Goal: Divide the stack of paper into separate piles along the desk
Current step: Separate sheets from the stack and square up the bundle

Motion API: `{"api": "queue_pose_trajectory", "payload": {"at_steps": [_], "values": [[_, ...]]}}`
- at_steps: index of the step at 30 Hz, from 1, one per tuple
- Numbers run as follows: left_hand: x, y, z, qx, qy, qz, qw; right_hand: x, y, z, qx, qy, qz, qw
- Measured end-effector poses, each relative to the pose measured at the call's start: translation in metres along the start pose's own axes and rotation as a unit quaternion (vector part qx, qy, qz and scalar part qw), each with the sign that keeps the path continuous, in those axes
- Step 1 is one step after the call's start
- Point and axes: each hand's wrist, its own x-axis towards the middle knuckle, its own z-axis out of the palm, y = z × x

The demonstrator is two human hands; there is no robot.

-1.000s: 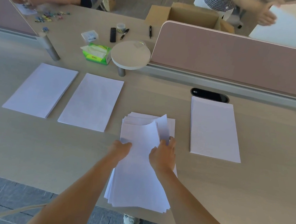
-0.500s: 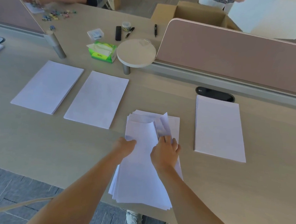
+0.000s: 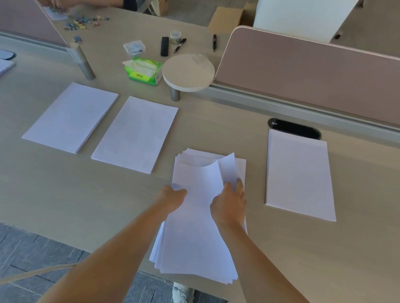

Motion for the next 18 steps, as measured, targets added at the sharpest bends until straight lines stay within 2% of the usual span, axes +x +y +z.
{"api": "queue_pose_trajectory", "payload": {"at_steps": [11, 18], "values": [[-0.006, 0.003, -0.003, -0.007, -0.016, -0.004, 1.0, -0.009, -0.009, 0.008, -0.014, -0.012, 0.003, 1.0], [-0.006, 0.002, 0.0, 0.005, -0.009, -0.009, 1.0, -0.011, -0.014, 0.009, -0.051, -0.003, -0.039, 0.998]]}}
